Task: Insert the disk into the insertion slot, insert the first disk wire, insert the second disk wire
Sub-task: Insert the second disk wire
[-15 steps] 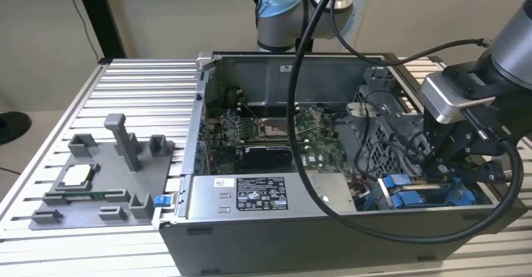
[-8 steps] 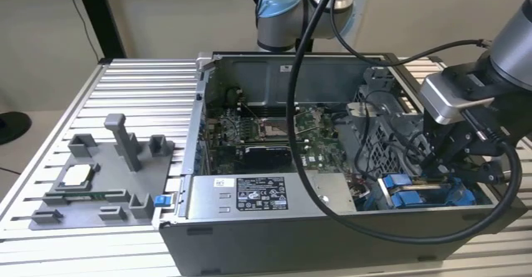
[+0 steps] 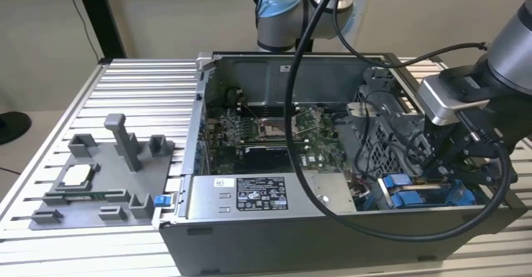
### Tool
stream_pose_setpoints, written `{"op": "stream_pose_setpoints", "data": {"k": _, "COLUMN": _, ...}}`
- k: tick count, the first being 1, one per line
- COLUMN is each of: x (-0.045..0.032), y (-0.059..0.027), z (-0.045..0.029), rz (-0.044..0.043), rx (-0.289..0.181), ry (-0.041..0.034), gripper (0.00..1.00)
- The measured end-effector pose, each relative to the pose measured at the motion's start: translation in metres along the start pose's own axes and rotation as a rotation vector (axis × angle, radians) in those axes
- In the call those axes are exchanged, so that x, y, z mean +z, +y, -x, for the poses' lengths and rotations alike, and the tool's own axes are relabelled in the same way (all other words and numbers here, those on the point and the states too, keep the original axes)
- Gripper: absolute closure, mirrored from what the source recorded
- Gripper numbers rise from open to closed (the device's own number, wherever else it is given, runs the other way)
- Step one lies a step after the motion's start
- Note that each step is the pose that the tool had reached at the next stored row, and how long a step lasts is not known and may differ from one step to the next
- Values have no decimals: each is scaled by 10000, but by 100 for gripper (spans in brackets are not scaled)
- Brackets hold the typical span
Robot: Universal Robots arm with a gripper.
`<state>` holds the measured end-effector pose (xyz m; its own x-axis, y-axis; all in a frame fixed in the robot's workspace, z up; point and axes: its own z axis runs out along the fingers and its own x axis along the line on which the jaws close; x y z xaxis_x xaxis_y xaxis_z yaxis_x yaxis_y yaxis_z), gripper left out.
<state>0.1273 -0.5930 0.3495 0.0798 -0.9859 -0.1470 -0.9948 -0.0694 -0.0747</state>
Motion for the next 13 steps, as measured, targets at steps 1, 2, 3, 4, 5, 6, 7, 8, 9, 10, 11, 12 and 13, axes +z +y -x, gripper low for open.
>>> {"op": "stream_pose_setpoints", "data": {"k": 1, "x": 3, "y": -1, "z": 7, "rz": -5, "rx": 21, "ry": 1, "gripper": 100}}
{"op": "stream_pose_setpoints", "data": {"k": 2, "x": 5, "y": -1, "z": 16, "rz": -10, "rx": 43, "ry": 3, "gripper": 100}}
{"op": "stream_pose_setpoints", "data": {"k": 3, "x": 9, "y": -2, "z": 25, "rz": -15, "rx": 64, "ry": 6, "gripper": 100}}
{"op": "stream_pose_setpoints", "data": {"k": 4, "x": 14, "y": -2, "z": 30, "rz": -22, "rx": 81, "ry": 8, "gripper": 100}}
{"op": "stream_pose_setpoints", "data": {"k": 5, "x": 20, "y": -2, "z": 32, "rz": -28, "rx": 102, "ry": 7, "gripper": 100}}
{"op": "stream_pose_setpoints", "data": {"k": 6, "x": 24, "y": -2, "z": 32, "rz": -32, "rx": 122, "ry": 10, "gripper": 100}}
{"op": "stream_pose_setpoints", "data": {"k": 7, "x": 27, "y": -3, "z": 32, "rz": -35, "rx": 140, "ry": 15, "gripper": 100}}
{"op": "stream_pose_setpoints", "data": {"k": 8, "x": 29, "y": -3, "z": 31, "rz": -38, "rx": 160, "ry": 18, "gripper": 100}}
{"op": "stream_pose_setpoints", "data": {"k": 9, "x": 31, "y": -3, "z": 31, "rz": -41, "rx": 177, "ry": 20, "gripper": 100}}
{"op": "stream_pose_setpoints", "data": {"k": 10, "x": 33, "y": -3, "z": 30, "rz": -45, "rx": 192, "ry": 22, "gripper": 100}}
{"op": "stream_pose_setpoints", "data": {"k": 11, "x": 37, "y": -5, "z": 30, "rz": -52, "rx": 202, "ry": 21, "gripper": 100}}
{"op": "stream_pose_setpoints", "data": {"k": 12, "x": 41, "y": -5, "z": 29, "rz": -58, "rx": 213, "ry": 21, "gripper": 100}}
{"op": "stream_pose_setpoints", "data": {"k": 13, "x": 45, "y": -6, "z": 29, "rz": -66, "rx": 224, "ry": 25, "gripper": 100}}
